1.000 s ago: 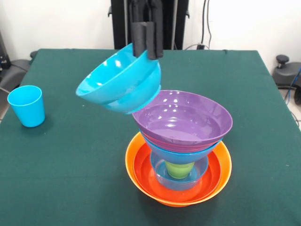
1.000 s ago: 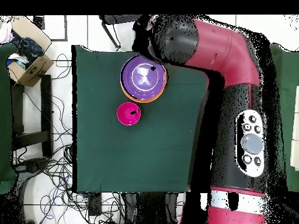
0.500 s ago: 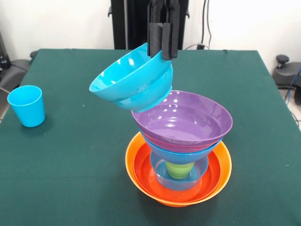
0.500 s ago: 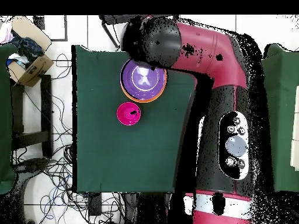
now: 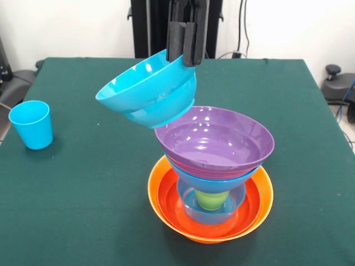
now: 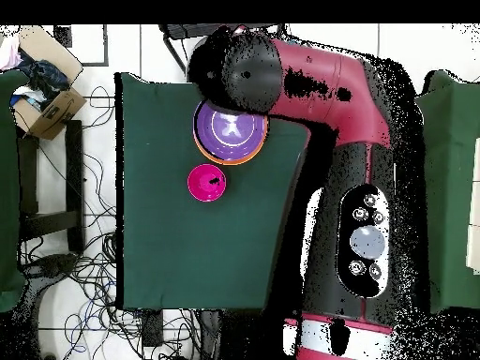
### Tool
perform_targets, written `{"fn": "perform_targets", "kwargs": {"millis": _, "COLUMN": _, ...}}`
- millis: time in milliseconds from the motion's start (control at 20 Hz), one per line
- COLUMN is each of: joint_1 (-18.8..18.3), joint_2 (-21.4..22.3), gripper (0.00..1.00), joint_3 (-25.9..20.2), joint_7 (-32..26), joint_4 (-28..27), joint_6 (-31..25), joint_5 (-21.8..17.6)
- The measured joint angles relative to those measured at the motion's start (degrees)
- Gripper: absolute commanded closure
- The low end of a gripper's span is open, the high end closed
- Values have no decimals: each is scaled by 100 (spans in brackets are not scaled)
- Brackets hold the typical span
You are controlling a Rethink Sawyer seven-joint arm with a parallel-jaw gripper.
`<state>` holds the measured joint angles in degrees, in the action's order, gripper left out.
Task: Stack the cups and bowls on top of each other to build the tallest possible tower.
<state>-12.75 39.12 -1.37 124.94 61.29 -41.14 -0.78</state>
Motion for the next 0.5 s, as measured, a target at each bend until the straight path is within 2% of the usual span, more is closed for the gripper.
{"fn": "perform_targets", "kwargs": {"millis": 500, "joint_1": 69, "joint_2": -1, "gripper": 100, "joint_3": 270, "joint_7": 0, "joint_4": 0, "joint_6": 17, "joint_5": 0}}
